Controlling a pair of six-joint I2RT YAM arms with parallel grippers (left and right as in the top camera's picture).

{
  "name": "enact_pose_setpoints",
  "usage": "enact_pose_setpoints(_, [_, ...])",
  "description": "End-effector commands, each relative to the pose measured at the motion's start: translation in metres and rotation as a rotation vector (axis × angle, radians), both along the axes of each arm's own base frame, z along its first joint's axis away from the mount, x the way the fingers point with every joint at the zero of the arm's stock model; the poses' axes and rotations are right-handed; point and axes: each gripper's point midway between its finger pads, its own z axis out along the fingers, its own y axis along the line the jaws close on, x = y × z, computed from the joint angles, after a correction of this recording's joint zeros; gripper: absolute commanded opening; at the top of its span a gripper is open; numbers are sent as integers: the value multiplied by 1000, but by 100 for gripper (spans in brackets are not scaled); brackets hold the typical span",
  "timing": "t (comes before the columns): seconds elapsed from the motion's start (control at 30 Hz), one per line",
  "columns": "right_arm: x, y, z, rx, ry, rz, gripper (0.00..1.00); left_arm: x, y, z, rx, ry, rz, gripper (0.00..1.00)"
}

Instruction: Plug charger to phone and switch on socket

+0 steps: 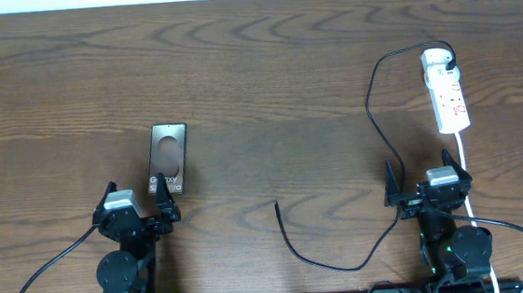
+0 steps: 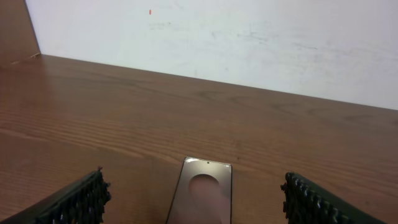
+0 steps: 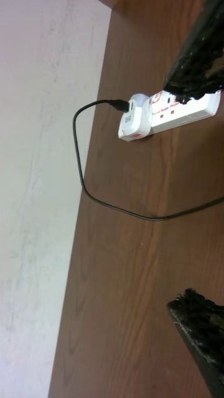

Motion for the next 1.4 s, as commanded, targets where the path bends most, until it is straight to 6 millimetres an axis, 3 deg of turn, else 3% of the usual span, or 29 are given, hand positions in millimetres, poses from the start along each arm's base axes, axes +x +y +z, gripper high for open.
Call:
enact_pose_setpoints(0.0, [0,-2,-1,9,3,-13,99,-1,6,-18,2,56,33,88])
enact_pose_setpoints(0.27, [0,-2,-1,9,3,-13,99,-1,6,-13,2,38,35,88])
enact_pose_setpoints(0.57, [0,-2,-1,10,3,-13,99,4,2,38,-2,114,9,88])
enact_pose_setpoints(0.7, [0,-2,-1,10,3,-13,99,35,2,80,-4,272,6,88])
enact_pose_setpoints(0.77, [0,-2,-1,10,3,-13,99,52,0,90,-7,370,-4,88])
enact_pose_setpoints(0.83, [0,-2,-1,10,3,-13,99,74,-3,96,2,576,-35,88])
enact_pose_setpoints(0.97, [0,-2,-1,10,3,-13,99,97,-6,88,42,868,-84,88])
enact_pose_setpoints(1.07, [0,-2,-1,10,3,-13,99,113,-6,78,35,984,-87,88])
enact_pose_setpoints(1.3, [0,-2,-1,10,3,-13,99,128,-6,6,13,1223,-91,88])
enact_pose_setpoints(1.33, [0,-2,-1,10,3,-13,99,129,-6,0,12,1241,-92,83])
enact_pose_setpoints(1.37, [0,-2,-1,9,3,-13,99,129,-6,-5,11,1257,-92,58])
